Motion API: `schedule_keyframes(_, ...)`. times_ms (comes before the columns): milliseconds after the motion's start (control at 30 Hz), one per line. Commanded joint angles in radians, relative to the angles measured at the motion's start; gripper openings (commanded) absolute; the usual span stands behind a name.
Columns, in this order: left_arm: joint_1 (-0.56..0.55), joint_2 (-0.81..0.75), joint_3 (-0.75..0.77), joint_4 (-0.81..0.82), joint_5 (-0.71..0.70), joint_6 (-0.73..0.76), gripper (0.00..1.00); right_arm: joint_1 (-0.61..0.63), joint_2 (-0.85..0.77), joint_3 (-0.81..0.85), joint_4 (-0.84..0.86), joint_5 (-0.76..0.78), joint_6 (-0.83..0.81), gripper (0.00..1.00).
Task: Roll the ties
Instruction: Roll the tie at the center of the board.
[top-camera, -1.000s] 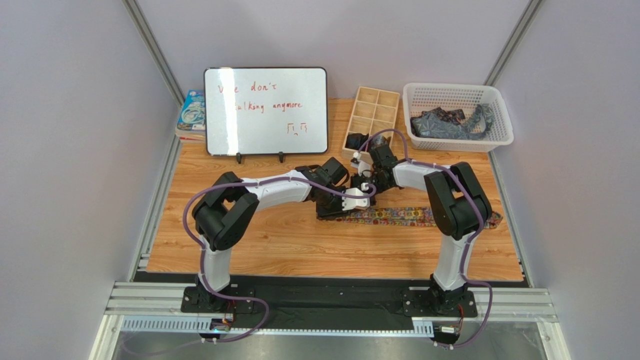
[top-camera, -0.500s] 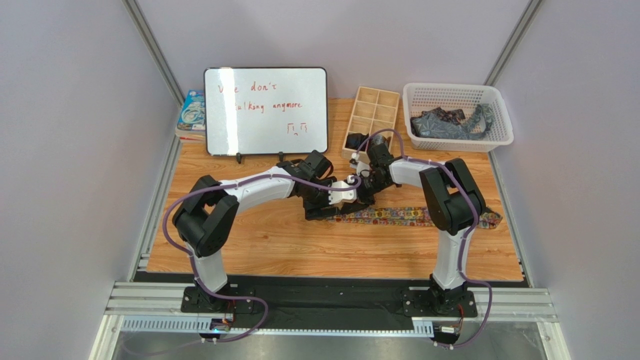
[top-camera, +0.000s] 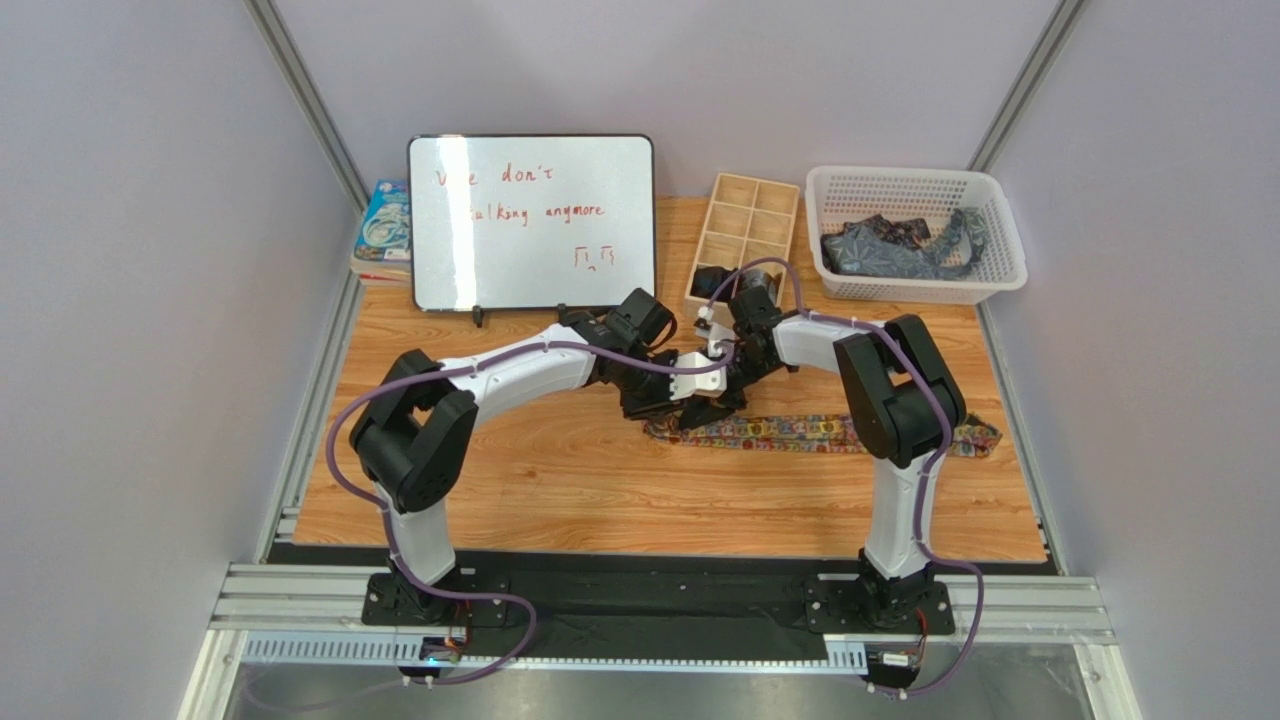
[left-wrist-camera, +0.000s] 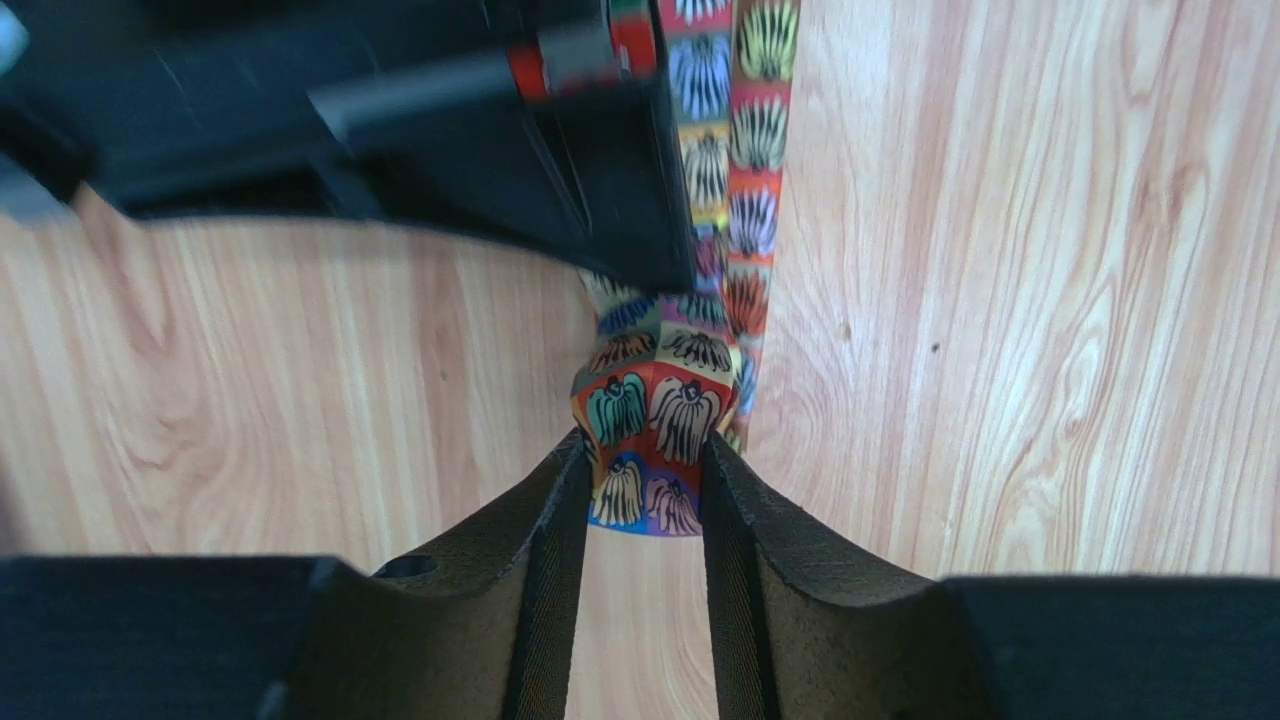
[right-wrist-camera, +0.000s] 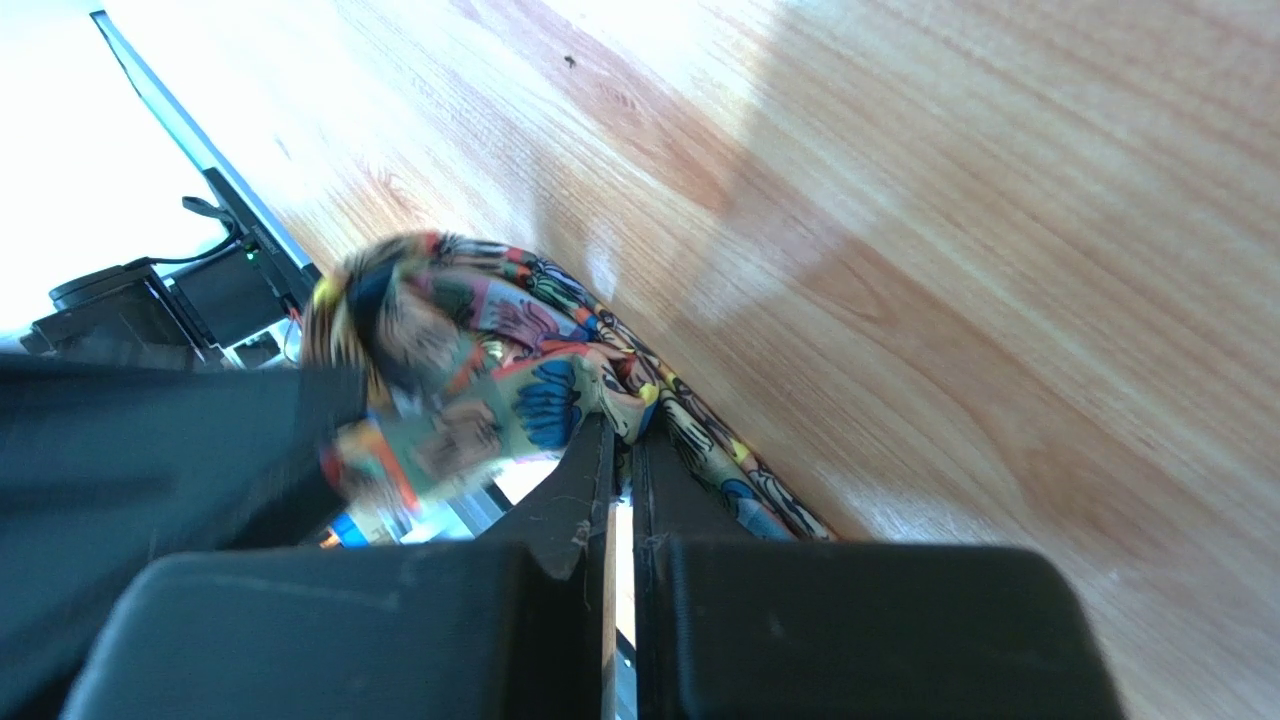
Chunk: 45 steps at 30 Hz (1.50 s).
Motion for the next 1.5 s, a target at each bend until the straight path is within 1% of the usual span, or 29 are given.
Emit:
schedule_keyframes(0,-0.030,0.044,0.081,-0.008,0.065,-0.015,0.37,0.017,0.038,0.014,-0.007,0.090,-0.017,0.00)
schedule_keyframes(200,-0.036,0.121,0.126,-0.042,0.069,-0.013,0.36,0.017,0.032,0.011,-0.005,0.067,-0.015,0.00)
schedule_keyframes(367,-0.042,0.168,0.140,-0.063,0.032,0.010,0.37,0.013,0.008,-0.004,0.004,0.009,-0.015,0.00)
schedule_keyframes(467,-0.042,0.184,0.134,-0.073,0.021,0.019,0.37,-0.003,-0.015,-0.010,-0.001,-0.031,-0.012,0.06)
schedule_keyframes(500,-0.044,0.187,0.131,-0.071,0.018,0.023,0.37,-0.007,-0.021,-0.010,-0.008,-0.037,-0.012,0.12)
schedule_keyframes(600,-0.044,0.188,0.114,-0.077,0.013,0.036,0.36,-0.029,-0.047,-0.005,-0.051,-0.052,-0.027,0.21)
schedule_keyframes(800,-0.045,0.194,0.111,-0.079,0.013,0.036,0.36,-0.058,-0.115,-0.002,-0.093,-0.071,-0.041,0.32)
schedule_keyframes(867,-0.044,0.194,0.112,-0.079,0.013,0.036,0.36,-0.058,-0.124,-0.001,-0.090,-0.074,-0.034,0.35)
schedule_keyframes(900,-0.045,0.194,0.112,-0.079,0.012,0.036,0.36,-0.058,-0.129,-0.001,-0.083,-0.077,-0.029,0.38)
schedule_keyframes(1000,-0.045,0.194,0.112,-0.080,0.015,0.036,0.36,-0.046,-0.120,0.001,-0.065,-0.069,-0.014,0.41)
schedule_keyframes(1233,-0.045,0.193,0.117,-0.086,0.013,0.036,0.37,0.008,-0.066,0.005,-0.028,-0.009,-0.001,0.42)
schedule_keyframes(1333,-0.045,0.188,0.111,-0.086,0.016,0.034,0.37,0.023,-0.054,0.005,0.008,0.020,0.025,0.41)
schedule_keyframes(1467,-0.045,0.182,0.104,-0.086,0.027,0.034,0.37,0.042,-0.038,0.002,0.018,0.058,0.028,0.39)
